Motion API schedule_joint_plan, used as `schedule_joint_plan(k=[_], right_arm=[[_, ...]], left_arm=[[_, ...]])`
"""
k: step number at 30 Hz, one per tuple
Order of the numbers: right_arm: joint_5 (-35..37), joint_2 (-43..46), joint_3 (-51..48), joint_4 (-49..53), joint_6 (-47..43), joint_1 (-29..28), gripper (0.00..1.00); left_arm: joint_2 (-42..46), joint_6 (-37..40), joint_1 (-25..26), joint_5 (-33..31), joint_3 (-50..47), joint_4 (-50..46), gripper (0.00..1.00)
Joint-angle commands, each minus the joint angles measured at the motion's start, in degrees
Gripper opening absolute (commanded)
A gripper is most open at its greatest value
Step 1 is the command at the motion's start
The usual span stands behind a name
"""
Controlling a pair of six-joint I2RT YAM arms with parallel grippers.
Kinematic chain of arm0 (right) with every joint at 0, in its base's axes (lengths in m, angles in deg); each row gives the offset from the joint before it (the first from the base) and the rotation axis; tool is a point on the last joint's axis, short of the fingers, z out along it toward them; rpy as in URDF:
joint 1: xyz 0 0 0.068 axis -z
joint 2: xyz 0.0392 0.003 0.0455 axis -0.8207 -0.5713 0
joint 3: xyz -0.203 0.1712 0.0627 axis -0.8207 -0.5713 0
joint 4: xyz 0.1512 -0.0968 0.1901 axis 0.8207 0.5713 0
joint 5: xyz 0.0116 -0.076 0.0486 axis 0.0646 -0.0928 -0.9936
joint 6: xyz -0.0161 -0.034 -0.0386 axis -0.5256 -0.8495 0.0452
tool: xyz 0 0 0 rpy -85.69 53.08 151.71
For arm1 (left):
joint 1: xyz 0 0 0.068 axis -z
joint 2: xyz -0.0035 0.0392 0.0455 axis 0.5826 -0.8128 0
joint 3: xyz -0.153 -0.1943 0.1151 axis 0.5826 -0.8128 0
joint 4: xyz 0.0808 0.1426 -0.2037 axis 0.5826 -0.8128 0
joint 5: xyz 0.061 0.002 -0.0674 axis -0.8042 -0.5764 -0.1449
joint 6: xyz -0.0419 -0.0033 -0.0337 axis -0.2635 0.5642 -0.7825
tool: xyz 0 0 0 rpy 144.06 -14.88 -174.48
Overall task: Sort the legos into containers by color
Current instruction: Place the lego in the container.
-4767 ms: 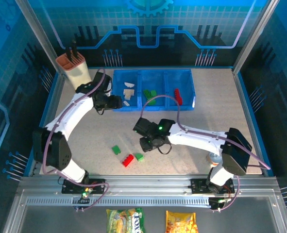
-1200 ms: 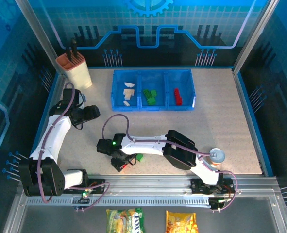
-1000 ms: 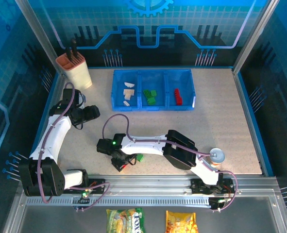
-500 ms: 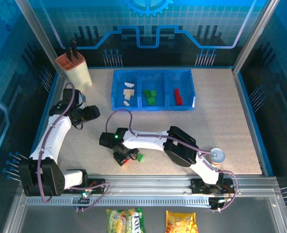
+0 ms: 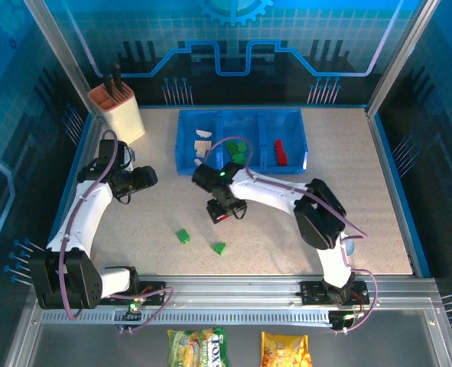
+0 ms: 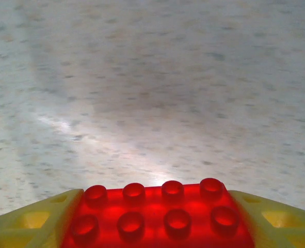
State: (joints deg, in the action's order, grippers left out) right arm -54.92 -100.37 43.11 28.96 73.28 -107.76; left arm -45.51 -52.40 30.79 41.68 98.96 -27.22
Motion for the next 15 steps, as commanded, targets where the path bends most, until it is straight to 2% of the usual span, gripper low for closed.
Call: schedule_joint_plan(k=[1, 12, 15], right_arm=[[0.93, 5.53, -4.08, 0.87, -1.95, 4.92, 0.63], [-0.28, 18.09, -13.91, 0.68, -7.35, 23.71, 0.63], [-1.4, 18.25, -12.84, 0.11, -8.36, 25.91, 0.63]], left_arm=[[-0.45, 1.14, -0.7, 0.8, -0.3, -0.66, 0.73], [-0.81, 1.09, -0.69, 1.34, -0.21, -0.6, 0.73], [-0.92, 1.06, -0.7, 1.36, -0.12, -0.6, 0.73]])
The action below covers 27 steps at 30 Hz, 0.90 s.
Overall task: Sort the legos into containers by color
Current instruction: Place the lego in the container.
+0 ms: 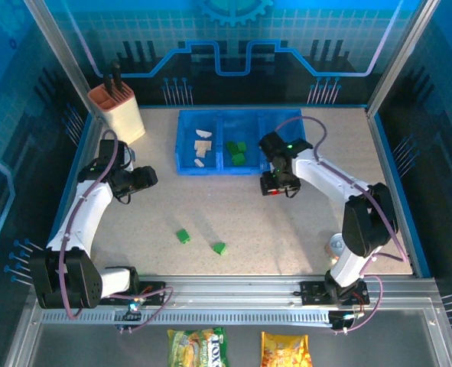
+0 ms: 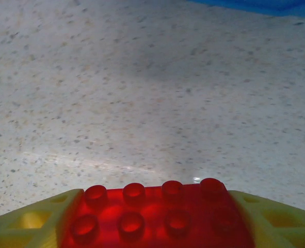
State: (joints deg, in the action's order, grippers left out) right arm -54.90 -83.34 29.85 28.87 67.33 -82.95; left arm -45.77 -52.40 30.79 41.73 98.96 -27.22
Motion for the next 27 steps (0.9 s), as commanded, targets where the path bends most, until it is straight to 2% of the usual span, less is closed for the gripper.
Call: schedule_joint_plan(k=[1, 19, 27], right_arm=[[-1.32, 0.69, 1.23, 0.27, -2.81, 1.39, 0.63], [-3.02, -16.21, 25.14, 4.91, -7.87, 10.53, 0.62], [-4.44, -22.38, 29.73, 5.79, -8.71, 13.08, 0.61]], left_arm=[[-0.63, 1.05, -0.7, 1.29, -0.13, -0.63, 0.73], [-0.46, 1.1, -0.71, 1.47, -0.21, -0.58, 0.73], [-0.46, 1.21, -0.7, 1.33, -0.32, -0.64, 0.73]])
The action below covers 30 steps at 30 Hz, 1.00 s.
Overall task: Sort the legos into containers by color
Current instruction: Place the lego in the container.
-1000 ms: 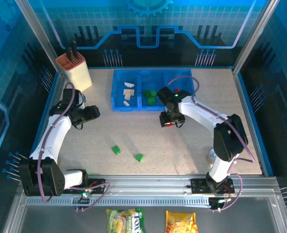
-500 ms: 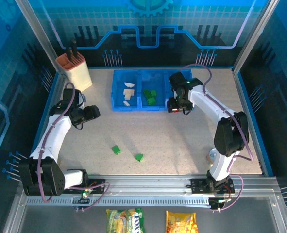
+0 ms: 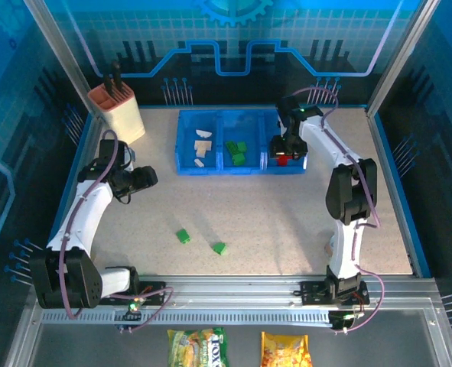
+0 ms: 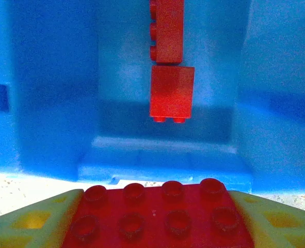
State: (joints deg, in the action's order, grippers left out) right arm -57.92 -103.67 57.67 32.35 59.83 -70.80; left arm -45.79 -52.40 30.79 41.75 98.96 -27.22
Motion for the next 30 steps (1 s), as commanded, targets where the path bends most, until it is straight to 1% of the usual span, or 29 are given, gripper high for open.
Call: schedule_joint_plan(k=[1, 13, 24, 30], right_arm=[[-1.64, -2.6, 2.04, 2.2, -1.3, 1.08, 0.61], [-2.74, -10.4, 5.24, 2.38, -2.36, 1.85, 0.61], [-3.54, -14.02, 4.82, 2.27, -1.74, 2.44, 0.61], [-3.06, -14.05, 4.9, 2.64, -1.41, 2.53, 0.64]], left_arm=[[-0.48, 1.17, -0.72, 1.3, -0.39, -0.64, 0.73], [-0.61, 1.23, -0.71, 1.49, -0.39, -0.54, 0.73], [-0.63, 1.28, -0.7, 1.44, -0.3, -0.58, 0.73], [-0.7, 1.31, -0.71, 1.35, -0.28, -0.66, 0.73]])
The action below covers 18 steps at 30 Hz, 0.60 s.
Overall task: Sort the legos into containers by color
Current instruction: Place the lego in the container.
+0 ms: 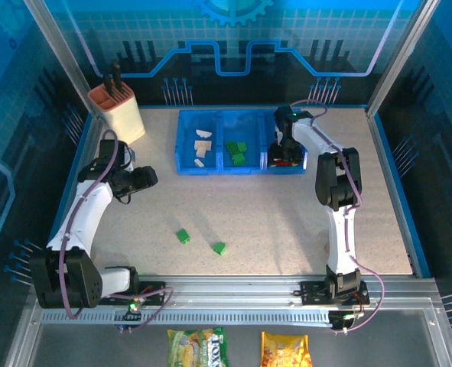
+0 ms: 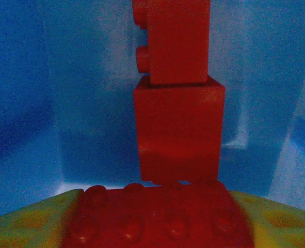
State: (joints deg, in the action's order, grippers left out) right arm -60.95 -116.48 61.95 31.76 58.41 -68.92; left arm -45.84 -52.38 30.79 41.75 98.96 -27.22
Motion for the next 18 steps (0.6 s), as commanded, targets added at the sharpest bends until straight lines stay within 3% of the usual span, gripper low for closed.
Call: schedule_joint_plan(k=[1, 18], right_arm=[[0.1, -0.99, 0.62, 3.3, 0.11, 0.66, 0.64], [0.99, 5.47, 1.78, 6.3, -0.76, 0.73, 0.73]], left_arm=[[-0.65, 1.29, -0.7, 1.35, -0.29, -0.69, 0.73], [-0.7, 1.21, -0.74, 1.63, -0.3, -0.76, 0.74]])
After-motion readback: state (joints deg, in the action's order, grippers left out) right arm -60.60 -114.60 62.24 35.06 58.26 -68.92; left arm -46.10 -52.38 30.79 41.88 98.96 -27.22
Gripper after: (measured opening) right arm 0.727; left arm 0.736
